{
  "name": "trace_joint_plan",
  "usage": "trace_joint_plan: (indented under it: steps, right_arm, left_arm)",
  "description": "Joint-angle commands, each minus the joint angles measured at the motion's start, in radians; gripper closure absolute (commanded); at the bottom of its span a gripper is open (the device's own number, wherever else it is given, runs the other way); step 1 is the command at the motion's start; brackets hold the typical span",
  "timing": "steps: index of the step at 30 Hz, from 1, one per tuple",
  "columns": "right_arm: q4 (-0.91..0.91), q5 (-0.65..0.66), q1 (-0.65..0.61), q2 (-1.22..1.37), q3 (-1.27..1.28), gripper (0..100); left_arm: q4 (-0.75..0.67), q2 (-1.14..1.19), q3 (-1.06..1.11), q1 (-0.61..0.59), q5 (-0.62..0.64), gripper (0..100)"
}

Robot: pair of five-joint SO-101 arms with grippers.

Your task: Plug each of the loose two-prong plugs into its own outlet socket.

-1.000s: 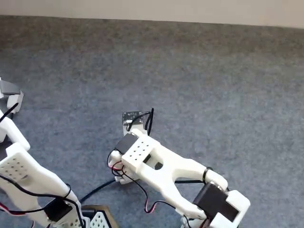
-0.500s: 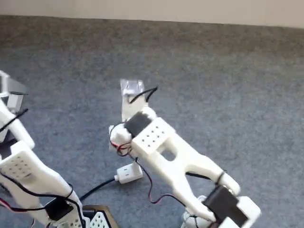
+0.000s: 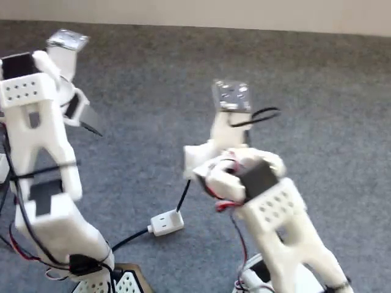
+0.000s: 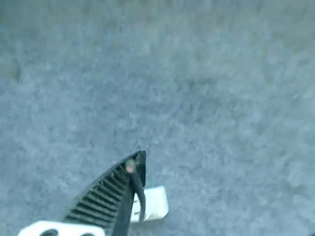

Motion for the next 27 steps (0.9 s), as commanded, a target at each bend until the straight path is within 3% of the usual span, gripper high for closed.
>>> trace_joint_plan:
  steps: [1, 7, 11, 16, 22, 27]
  right_arm:
    - [-0.004, 0.12, 0.151, -0.202, 0.001, 47.1]
    - [0.133, 0.25, 0.271, -0.3, 0.076, 47.1]
    - [0.211, 0.298, 0.271, -0.298, 0.015, 47.1]
    - [0.303, 0.373, 0.278, -0.297, 0.005, 47.7]
    - [0.136, 0.655, 0.28, -0.308, 0.341, 61.6]
    - [-0.11, 0.675, 0.335, -0.308, 0.578, 64.9]
  left_arm:
    - [0.009, -0.275, 0.255, 0.096, -0.091, 65]
    - [0.002, -0.532, 0.696, 0.225, -0.298, 66]
    - [-0.049, -0.667, 0.837, 0.308, -0.322, 66]
    - [-0.081, -0.788, 1.007, 0.513, -0.318, 66]
    - [-0.391, -0.961, 1.237, 0.538, -0.316, 69]
    - [-0.58, -1.066, 1.491, 0.625, -0.321, 69]
